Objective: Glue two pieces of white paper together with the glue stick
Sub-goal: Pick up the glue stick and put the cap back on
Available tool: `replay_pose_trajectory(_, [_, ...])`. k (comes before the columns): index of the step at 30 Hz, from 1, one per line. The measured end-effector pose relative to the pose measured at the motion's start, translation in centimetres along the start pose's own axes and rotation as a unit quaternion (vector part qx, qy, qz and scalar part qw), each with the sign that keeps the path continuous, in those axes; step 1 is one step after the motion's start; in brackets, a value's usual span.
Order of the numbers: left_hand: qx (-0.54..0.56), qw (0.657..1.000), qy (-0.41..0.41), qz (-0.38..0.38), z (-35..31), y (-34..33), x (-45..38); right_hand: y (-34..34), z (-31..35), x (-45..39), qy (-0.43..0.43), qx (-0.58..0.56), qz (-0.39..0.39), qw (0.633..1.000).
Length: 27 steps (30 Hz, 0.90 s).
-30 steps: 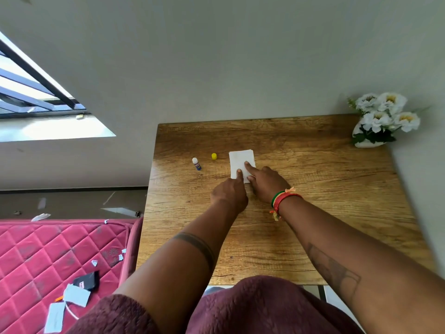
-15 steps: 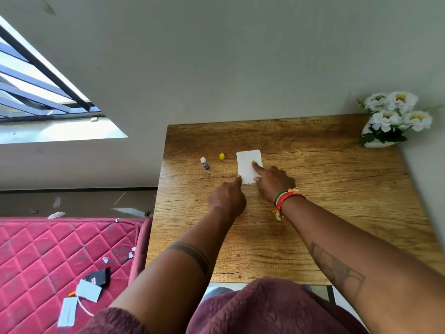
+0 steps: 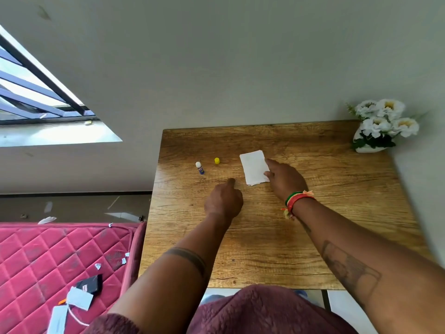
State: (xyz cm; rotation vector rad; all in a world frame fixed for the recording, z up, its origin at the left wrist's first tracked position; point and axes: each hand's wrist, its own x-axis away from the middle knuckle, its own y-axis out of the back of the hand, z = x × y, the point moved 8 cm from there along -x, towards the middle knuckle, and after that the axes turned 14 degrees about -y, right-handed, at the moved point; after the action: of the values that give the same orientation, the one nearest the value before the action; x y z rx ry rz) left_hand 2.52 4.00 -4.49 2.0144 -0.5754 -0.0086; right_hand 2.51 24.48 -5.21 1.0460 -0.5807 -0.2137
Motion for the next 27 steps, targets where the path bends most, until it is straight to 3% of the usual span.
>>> replay_pose_trajectory(9, [0.024, 0.993, 0.023, -0.113, 4.0, 3.3, 1.8, -4.0, 10.5, 3.4, 0.091, -0.076, 0.031, 0.992])
replay_pose_trajectory(17, [0.152, 0.955, 0.138, -0.216, 10.5, 6.2, 0.7, -6.7, 15.6, 2.4, 0.084, -0.124, 0.054, 0.987])
replay_pose_trajectory(27, [0.296, 0.923, 0.133, -0.209, 10.7, 6.2, -3.2, -7.1, 16.7, 2.0, 0.067, -0.135, 0.046, 0.988])
